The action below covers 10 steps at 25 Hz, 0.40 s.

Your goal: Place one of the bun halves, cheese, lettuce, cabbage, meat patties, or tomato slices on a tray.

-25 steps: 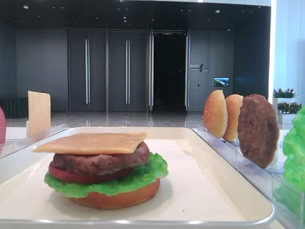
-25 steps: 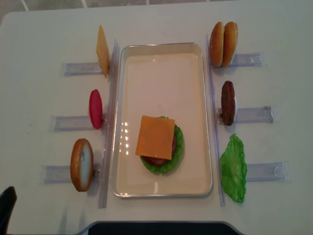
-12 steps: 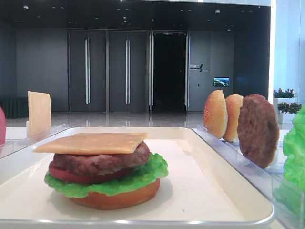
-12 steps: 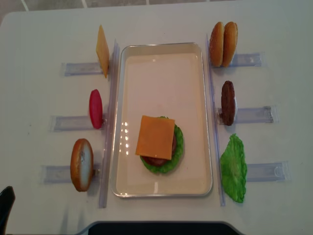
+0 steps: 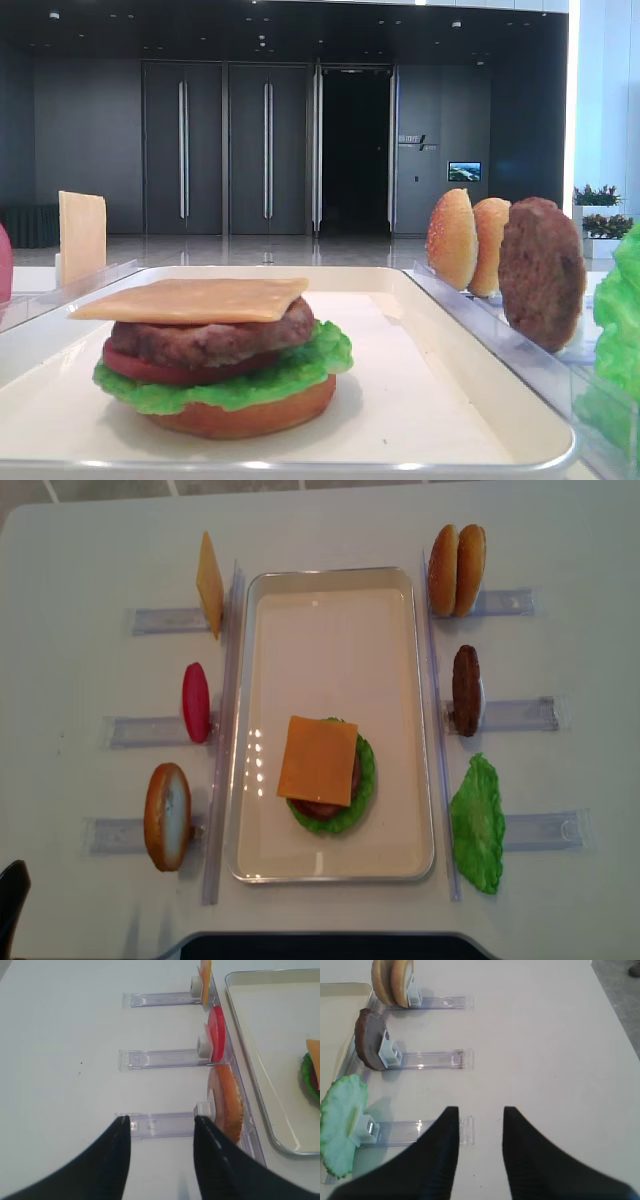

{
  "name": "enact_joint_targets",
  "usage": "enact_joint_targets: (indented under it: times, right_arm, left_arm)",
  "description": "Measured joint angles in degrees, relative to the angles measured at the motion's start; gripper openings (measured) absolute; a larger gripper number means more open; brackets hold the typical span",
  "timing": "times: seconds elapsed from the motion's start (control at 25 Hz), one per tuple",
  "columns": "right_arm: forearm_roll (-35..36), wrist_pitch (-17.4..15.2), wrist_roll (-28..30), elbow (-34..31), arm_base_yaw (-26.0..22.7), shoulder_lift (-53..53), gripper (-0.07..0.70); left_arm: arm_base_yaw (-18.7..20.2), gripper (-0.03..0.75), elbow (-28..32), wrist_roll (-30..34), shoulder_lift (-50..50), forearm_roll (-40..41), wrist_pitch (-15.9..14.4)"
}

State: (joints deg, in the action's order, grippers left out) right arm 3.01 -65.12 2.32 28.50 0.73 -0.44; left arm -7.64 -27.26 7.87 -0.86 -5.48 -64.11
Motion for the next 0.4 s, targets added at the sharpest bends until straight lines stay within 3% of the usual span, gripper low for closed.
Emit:
enact_joint_targets:
  times: [0.4]
  right_arm:
    - [0.00,0.00,0.00,0.00,0.00,0.00,0.240]
  left_arm:
    - [0.00,0.319,0.00,0.00,0.00,0.00,0.00]
